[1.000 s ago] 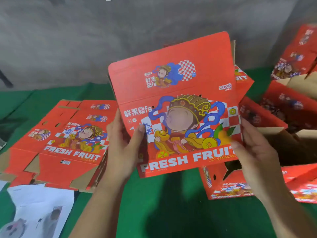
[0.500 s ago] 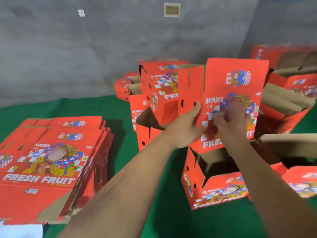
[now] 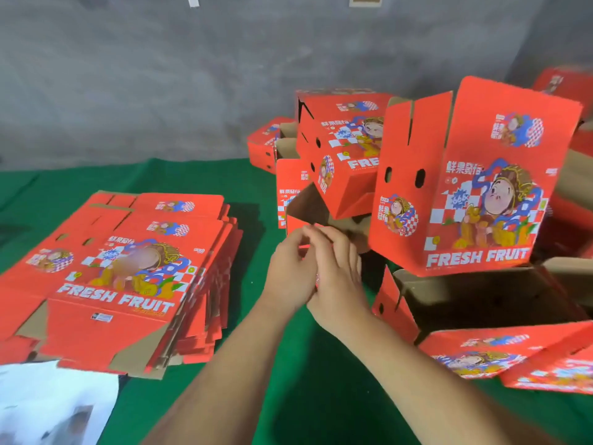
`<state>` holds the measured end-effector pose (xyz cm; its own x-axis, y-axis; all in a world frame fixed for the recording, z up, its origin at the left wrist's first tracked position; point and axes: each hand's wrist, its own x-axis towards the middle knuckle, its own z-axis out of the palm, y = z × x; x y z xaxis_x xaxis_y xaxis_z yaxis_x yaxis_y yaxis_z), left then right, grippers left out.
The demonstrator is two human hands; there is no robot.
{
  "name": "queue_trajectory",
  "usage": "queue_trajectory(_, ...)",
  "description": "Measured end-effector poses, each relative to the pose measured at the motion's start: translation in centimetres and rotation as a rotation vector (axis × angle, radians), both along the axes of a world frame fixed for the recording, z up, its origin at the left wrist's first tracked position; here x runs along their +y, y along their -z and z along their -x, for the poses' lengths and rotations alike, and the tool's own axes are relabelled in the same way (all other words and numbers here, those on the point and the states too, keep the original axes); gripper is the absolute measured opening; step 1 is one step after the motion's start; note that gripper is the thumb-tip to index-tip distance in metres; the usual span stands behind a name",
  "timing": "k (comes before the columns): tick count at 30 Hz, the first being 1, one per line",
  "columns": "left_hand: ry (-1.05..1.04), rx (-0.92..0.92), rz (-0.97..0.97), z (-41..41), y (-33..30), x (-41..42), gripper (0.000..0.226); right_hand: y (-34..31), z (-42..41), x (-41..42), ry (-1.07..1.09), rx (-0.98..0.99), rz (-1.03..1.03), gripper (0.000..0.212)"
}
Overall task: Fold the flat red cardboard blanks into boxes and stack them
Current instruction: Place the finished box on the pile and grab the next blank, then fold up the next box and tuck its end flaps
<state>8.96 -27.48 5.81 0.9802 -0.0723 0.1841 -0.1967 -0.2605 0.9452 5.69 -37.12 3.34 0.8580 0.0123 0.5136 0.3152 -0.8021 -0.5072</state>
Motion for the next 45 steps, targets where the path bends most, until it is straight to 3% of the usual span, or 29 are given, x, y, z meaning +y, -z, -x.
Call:
queue_trajectory(3,-0.107,0.030,-0.094,-0.7,2.2,5.6,0.028,0.8,-1.0,2.1,-0.085,0.067,0.045,0.084)
queue_trajectory(6,-0.273,0.054,-0.403,-2.1,5.5,13.2,0.034,1.6,-1.1,3.7,-0.177,0.066,0.080,0.071)
queue_trajectory(8,-0.363,0.300,-0.758,-2.4,7.7,17.9,0.059,2.1,-1.3,4.6,-0.217,0.080,0.115,0.068)
queue_trajectory(10,-0.260,0.530,-1.053,-1.6,9.5,20.7,0.088,2.6,-1.5,5.6,-0.252,0.106,0.115,0.067)
queue_trajectory(12,-0.173,0.420,-1.253,0.2,11.4,21.8,0.098,3.1,-1.9,7.1,-0.282,0.147,0.058,0.068)
queue_trajectory(14,-0.164,0.186,-1.435,1.7,11.9,21.5,0.088,4.2,-2.1,9.0,-0.288,0.280,-0.034,0.071)
queue_trajectory(16,-0.153,0.053,-1.491,3.0,12.1,20.6,0.075,5.5,-1.9,11.2,-0.259,0.514,-0.156,0.078)
queue_trajectory(18,-0.132,0.032,-1.423,4.2,11.7,19.7,0.060,6.9,-1.2,13.8,-0.208,0.802,-0.376,0.088)
queue_trajectory(20,-0.113,-0.024,-1.312,5.5,10.4,19.1,0.045,7.8,-0.9,16.2,-0.114,0.995,-0.731,0.092)
queue_trajectory(22,-0.054,-0.148,-1.193,7.1,9.5,19.0,0.032,7.9,-1.2,17.7,0.007,1.014,-1.111,0.067)
queue_trajectory(24,0.055,-0.190,-1.005,8.5,9.3,19.6,0.029,7.5,-2.1,18.0,0.137,0.941,-1.289,0.034)
queue_trajectory(26,0.021,-0.139,-0.771,9.2,9.0,21.5,0.033,7.1,-2.4,17.4,0.165,0.904,-1.327,0.029)
queue_trajectory(29,-0.386,-0.090,-0.566,8.4,9.2,27.0,0.038,5.9,-1.6,15.2,0.056,0.830,-1.358,0.030)
queue_trajectory(32,-0.758,0.306,-0.415,6.8,9.0,32.5,0.067,5.4,0.1,11.9,-0.050,0.779,-1.406,0.038)
queue_trajectory(34,-0.731,0.356,-0.306,5.8,9.0,34.4,0.076,5.6,1.7,9.9,-0.095,0.770,-1.429,0.041)
queue_trajectory(37,-0.535,0.280,-0.188,5.0,8.2,34.2,0.061,5.5,3.8,7.5,-0.061,0.732,-1.369,0.035)
queue_trajectory(42,-0.496,0.265,-0.127,5.4,7.8,30.9,0.076,5.3,5.5,4.4,0.219,0.535,-1.279,0.022)
queue_trajectory(45,-0.473,0.302,0.076,5.2,7.5,29.2,0.075,4.3,6.0,3.1,0.283,0.436,-1.226,0.025)
